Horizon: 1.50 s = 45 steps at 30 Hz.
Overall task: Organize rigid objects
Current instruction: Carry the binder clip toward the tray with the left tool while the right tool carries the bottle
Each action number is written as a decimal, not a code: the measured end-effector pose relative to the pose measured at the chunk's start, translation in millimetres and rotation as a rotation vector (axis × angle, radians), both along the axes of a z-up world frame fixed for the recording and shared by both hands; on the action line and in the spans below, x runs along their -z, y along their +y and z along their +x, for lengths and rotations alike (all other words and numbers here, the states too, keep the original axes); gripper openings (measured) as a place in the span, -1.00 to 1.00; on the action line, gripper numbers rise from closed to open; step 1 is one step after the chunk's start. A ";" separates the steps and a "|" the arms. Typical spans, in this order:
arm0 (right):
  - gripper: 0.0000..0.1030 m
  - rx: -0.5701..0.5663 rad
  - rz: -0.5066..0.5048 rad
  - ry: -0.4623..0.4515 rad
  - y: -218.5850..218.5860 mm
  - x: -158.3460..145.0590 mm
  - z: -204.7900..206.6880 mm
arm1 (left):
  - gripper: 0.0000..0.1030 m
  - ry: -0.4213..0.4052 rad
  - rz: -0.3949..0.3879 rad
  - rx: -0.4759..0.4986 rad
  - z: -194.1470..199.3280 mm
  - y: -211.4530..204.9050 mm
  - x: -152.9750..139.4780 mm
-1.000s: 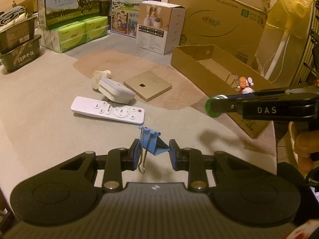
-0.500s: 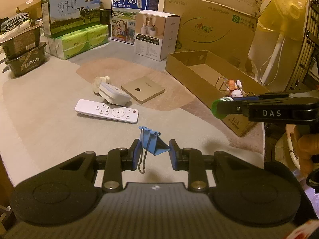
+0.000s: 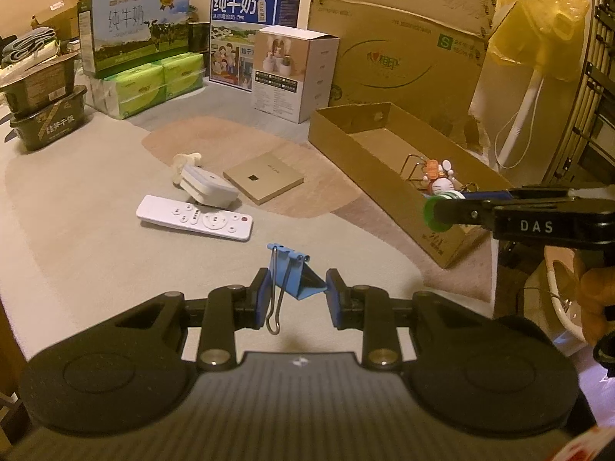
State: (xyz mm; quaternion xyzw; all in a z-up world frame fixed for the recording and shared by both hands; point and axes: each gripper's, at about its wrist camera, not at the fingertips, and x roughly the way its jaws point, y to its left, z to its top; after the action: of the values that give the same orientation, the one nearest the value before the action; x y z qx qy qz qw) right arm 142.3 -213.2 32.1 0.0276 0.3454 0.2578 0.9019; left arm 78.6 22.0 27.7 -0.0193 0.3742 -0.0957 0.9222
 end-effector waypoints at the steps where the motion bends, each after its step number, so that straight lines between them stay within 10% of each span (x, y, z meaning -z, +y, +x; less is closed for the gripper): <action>1: -0.38 0.005 -0.001 0.000 -3.4 -0.2 -0.3 | -0.48 0.001 -0.001 0.004 0.4 -2.4 -0.4; 45: -0.38 0.199 -0.073 -0.009 -158.2 3.1 36.5 | -0.48 -0.011 -0.001 0.243 82.1 -163.0 -13.4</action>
State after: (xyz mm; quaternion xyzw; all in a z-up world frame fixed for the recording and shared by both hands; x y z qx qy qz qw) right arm 178.8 -371.5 29.0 0.0278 0.3460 0.1543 0.9251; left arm 160.7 -141.0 41.1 0.0264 0.3685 -0.2069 0.9059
